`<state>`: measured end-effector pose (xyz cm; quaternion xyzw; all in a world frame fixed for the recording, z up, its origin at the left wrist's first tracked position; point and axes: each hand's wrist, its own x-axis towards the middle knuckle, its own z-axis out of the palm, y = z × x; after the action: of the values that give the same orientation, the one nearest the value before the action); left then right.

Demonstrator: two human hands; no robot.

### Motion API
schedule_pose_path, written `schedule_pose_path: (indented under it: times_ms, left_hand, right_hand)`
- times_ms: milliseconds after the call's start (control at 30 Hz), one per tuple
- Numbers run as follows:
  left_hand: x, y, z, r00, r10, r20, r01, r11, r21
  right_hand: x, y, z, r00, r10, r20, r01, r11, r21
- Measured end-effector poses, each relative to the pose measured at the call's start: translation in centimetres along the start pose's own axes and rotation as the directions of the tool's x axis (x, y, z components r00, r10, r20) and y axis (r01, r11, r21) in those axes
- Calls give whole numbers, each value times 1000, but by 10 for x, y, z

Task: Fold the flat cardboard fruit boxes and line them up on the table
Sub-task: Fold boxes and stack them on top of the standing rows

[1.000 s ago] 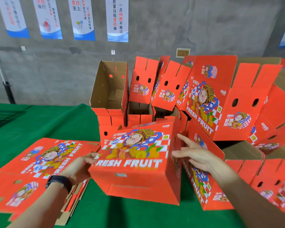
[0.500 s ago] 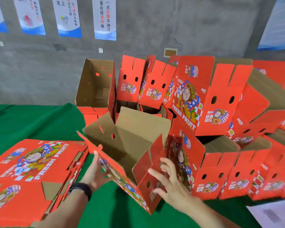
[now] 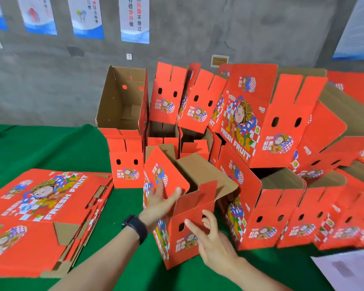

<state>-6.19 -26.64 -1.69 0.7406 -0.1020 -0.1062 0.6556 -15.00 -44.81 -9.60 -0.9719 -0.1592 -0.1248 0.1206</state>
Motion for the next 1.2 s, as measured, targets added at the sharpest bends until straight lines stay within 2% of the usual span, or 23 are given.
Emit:
schedule_pose_path:
  times_ms: [67, 133, 167, 200, 233, 267, 300, 333, 367, 400, 433, 467, 500, 533, 600, 667, 733, 800, 900, 1000, 1100, 1200]
  left_hand:
    - [-5, -3, 2, 999, 33, 19, -37, 976, 217]
    - [-8, -14, 0, 998, 65, 14, -66, 959, 277]
    - [-10, -20, -3, 996, 86, -35, -73, 962, 263]
    - [-11, -27, -7, 989, 98, -106, -71, 970, 234]
    - [-11, -32, -12, 982, 88, -167, -52, 977, 207]
    - [-12, -37, -17, 979, 60, -192, -22, 981, 195]
    - [-13, -41, -21, 983, 36, -181, -1, 982, 191]
    - [-13, -44, -24, 987, 10, -160, 21, 981, 191]
    - [-14, -46, -26, 989, -19, -144, 46, 982, 184]
    - [-15, -47, -28, 990, -42, -138, 66, 983, 171]
    - [-16, -46, -30, 990, -56, -131, 75, 986, 152]
    - [-17, -44, -31, 992, -58, -114, 72, 990, 121]
    - [-17, -42, -32, 995, -55, -83, 61, 995, 80]
    - [-17, -40, -33, 998, -49, -44, 51, 998, 40]
    - [-17, -35, -35, 998, -32, 44, 33, 999, -4]
    - [-17, -29, -35, 990, -29, 140, 39, 997, -65]
    - [-15, -23, -34, 965, -41, 258, 84, 984, -157]
    - [-9, -22, -31, 918, -53, 392, 104, 989, -109]
    - [3, -19, -17, 814, -62, 578, 13, 996, 89]
    - [20, -18, 7, 865, 6, 501, -169, 945, 280]
    - [36, -16, 26, 898, 67, 435, -210, 934, 290]
    - [48, -19, 47, 934, 111, 338, -234, 907, 349]
  right_hand:
    - [-2, -10, 1, 990, -86, -111, 75, 992, -98]
    - [1, -13, 1, 947, -188, -260, 151, 976, -156]
    - [3, -14, -1, 928, -199, -314, 155, 975, -158]
    - [6, -15, -3, 923, -154, -353, 116, 985, -127]
    - [10, -15, -6, 919, -46, -392, 33, 999, -41]
    - [13, -14, -8, 900, 130, -417, -95, 990, 104]
    - [18, -12, -10, 865, 339, -370, -233, 924, 304]
    - [22, -10, -12, 814, 516, -265, -354, 804, 479]
    - [26, -6, -13, 771, 619, -152, -436, 686, 582]
    - [29, -2, -13, 755, 655, -34, -477, 584, 657]
    - [31, 1, -12, 772, 632, 75, -480, 500, 720]
    - [33, 3, -14, 813, 557, 167, -454, 428, 782]
    - [35, 1, -15, 872, 456, 180, -388, 417, 822]
    - [37, -1, -18, 923, 356, 144, -307, 460, 833]
    - [42, -5, -24, 964, 264, 39, -201, 623, 756]
    - [49, -3, -32, 952, 300, -55, -184, 706, 684]
    - [52, 8, -42, 940, 332, -76, -205, 729, 653]
    - [52, 19, -53, 912, 388, -130, -225, 740, 634]
    - [45, 36, -66, 834, 469, -291, -228, 773, 592]
    - [34, 44, -68, 833, 409, -372, -197, 848, 493]
    - [27, 51, -68, 806, 284, -519, -128, 940, 317]
    - [32, 57, -78, 781, 320, -537, -205, 943, 264]
